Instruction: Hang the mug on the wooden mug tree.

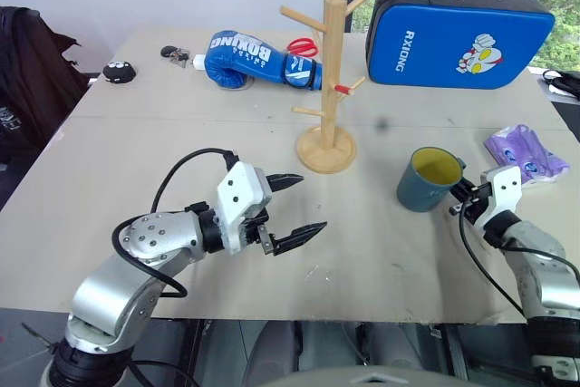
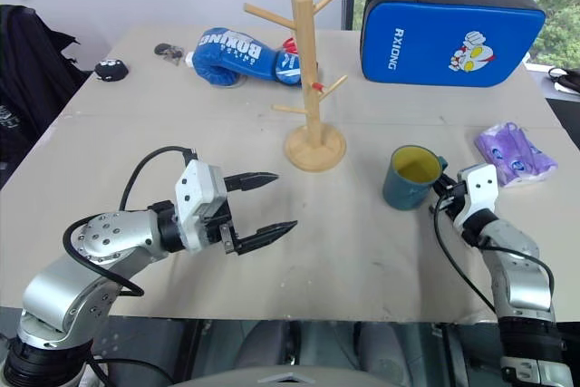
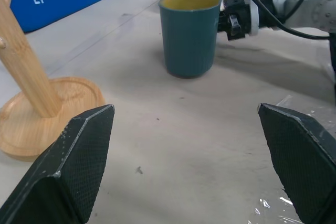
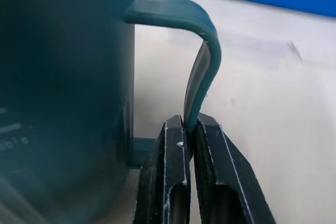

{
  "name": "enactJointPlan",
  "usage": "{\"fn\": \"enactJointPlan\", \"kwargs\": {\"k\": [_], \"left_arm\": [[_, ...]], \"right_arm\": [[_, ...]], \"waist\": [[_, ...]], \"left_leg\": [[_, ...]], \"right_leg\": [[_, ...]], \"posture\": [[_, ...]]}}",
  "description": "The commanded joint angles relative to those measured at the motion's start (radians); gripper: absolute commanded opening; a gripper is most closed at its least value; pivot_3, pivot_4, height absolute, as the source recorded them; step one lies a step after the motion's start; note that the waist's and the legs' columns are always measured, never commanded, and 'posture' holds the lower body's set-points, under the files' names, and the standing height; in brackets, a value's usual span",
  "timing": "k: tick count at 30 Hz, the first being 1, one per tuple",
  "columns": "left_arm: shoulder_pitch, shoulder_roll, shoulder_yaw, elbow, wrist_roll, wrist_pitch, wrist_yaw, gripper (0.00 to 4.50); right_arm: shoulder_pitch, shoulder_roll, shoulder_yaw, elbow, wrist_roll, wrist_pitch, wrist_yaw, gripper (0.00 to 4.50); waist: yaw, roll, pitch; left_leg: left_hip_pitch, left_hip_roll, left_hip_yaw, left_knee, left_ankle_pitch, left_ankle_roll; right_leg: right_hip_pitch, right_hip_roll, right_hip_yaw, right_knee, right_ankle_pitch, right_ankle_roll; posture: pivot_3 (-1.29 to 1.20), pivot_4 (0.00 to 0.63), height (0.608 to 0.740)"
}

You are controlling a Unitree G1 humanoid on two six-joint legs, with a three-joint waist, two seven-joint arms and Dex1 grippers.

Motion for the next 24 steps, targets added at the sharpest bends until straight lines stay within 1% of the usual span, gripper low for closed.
{"fn": "enactJointPlan", "kwargs": {"k": [1,5,9,12,14,17,19,22,24], "left_arm": [[-0.045,0.026,0.108,-0.015,-0.075,0.022,0.012,4.50],[-0.110,0.036,0.225,-0.012,-0.200,0.069,0.054,4.50],[-0.131,0.009,0.316,-0.019,-0.287,0.104,0.170,4.50],[-0.107,-0.028,0.366,-0.050,-0.407,0.121,0.263,4.50],[-0.065,-0.025,0.362,-0.084,-0.423,0.128,0.285,4.50],[-0.028,-0.020,0.355,-0.111,-0.433,0.122,0.318,4.50],[-0.021,-0.017,0.358,-0.117,-0.444,0.118,0.338,4.50],[-0.007,-0.007,0.360,-0.123,-0.454,0.113,0.351,4.50],[0.001,0.000,0.361,-0.125,-0.459,0.111,0.361,4.50]], "right_arm": [[-0.093,-0.054,0.025,-0.088,0.052,0.061,0.085,0.08],[-0.247,-0.129,0.089,-0.083,0.056,0.130,0.192,0.08],[-0.405,-0.220,0.179,-0.107,0.020,0.189,0.297,0.08],[-0.539,-0.254,0.234,-0.148,0.012,0.327,0.295,0.08],[-0.602,-0.267,0.269,-0.174,0.008,0.405,0.301,0.08],[-0.690,-0.254,0.306,-0.214,0.013,0.549,0.268,0.08],[-0.726,-0.247,0.323,-0.243,0.024,0.629,0.256,0.08],[-0.750,-0.239,0.339,-0.290,0.040,0.700,0.254,0.08],[-0.766,-0.221,0.347,-0.317,0.042,0.760,0.224,0.08]], "waist": [[-0.001,0.000,0.001],[0.001,0.000,0.003],[0.004,0.000,0.007],[0.003,-0.001,0.007],[0.001,-0.002,0.008],[0.002,-0.003,0.008],[0.006,-0.003,0.008],[0.007,-0.003,0.008],[0.004,-0.003,0.008]], "left_leg": [[0.000,0.000,-0.001,0.000,0.000,0.000],[-0.001,0.000,-0.001,0.000,0.000,0.000],[-0.002,0.000,-0.002,0.000,0.000,0.000],[-0.005,0.001,-0.002,0.000,0.000,0.000],[-0.005,0.001,-0.003,0.000,0.000,0.000],[-0.005,0.001,-0.003,0.000,0.000,-0.001],[-0.005,0.001,-0.004,0.000,0.000,-0.001],[-0.006,0.000,-0.005,0.001,0.000,-0.001],[-0.006,0.000,-0.005,0.001,0.000,-0.001]], "right_leg": [[0.000,0.000,0.000,0.000,0.000,0.000],[-0.001,0.000,0.000,0.000,0.000,0.000],[-0.001,0.000,-0.002,-0.001,0.000,0.000],[-0.003,-0.002,-0.002,-0.001,0.000,0.000],[-0.004,-0.002,-0.003,-0.001,0.000,0.000],[-0.004,-0.002,-0.003,-0.001,0.000,0.000],[-0.004,-0.003,-0.004,-0.001,0.000,0.000],[-0.003,-0.003,-0.005,-0.001,0.000,0.000],[-0.003,-0.003,-0.005,-0.001,0.000,0.000]], "posture": [[0.00,0.150,0.737],[0.00,0.150,0.737],[0.00,0.150,0.737],[0.00,0.150,0.737],[0.00,0.150,0.737],[0.00,0.150,0.737],[0.00,0.150,0.737],[0.00,0.150,0.737],[0.00,0.150,0.737]]}}
